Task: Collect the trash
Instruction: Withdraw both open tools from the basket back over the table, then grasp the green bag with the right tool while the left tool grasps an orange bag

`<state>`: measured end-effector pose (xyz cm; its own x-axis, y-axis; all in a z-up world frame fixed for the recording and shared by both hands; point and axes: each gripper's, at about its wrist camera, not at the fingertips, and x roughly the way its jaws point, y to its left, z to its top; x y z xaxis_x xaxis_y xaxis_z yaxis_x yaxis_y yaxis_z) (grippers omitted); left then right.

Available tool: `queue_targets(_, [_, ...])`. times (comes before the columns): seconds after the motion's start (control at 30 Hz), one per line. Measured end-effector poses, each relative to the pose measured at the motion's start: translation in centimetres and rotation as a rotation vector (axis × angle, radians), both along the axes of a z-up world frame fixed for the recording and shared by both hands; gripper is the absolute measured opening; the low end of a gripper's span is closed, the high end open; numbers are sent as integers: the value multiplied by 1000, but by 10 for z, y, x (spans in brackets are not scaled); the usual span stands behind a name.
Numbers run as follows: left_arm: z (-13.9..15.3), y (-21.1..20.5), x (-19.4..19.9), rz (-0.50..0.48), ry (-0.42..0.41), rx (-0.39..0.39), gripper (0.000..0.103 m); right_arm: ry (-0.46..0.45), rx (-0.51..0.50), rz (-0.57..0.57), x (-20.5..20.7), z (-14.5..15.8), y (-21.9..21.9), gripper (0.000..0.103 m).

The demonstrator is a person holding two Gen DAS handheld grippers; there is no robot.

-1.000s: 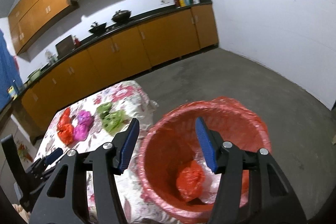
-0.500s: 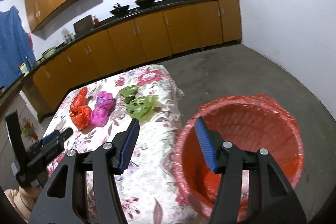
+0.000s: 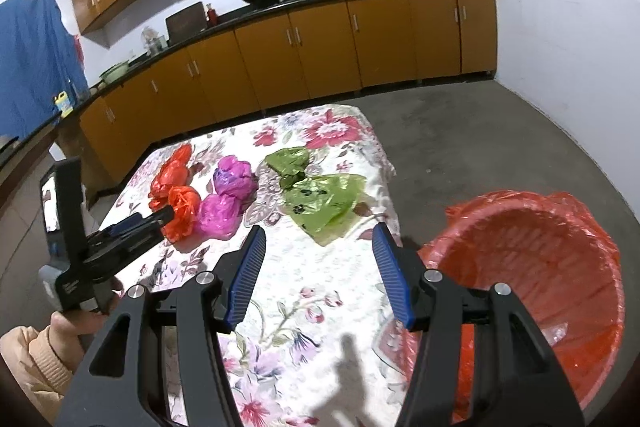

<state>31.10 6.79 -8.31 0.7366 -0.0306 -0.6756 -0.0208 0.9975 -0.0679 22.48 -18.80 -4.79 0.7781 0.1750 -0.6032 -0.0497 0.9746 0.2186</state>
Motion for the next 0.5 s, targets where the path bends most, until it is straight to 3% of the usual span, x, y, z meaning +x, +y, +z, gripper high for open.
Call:
queue_targets(0.07, [-7, -1, 7, -11, 20, 21, 61, 10, 5, 9, 6, -3, 3, 56])
queue_targets(0.23, [-20, 9, 21, -30, 63, -19, 20, 35, 3, 34, 31, -12, 15, 56])
queue_targets(0.27, [-20, 11, 20, -31, 56, -16, 17, 39, 1, 39, 35, -14, 16, 56])
queue_targets(0.5, [-11, 41, 6, -28, 3, -70, 12, 104, -10, 45, 93, -37, 29, 51])
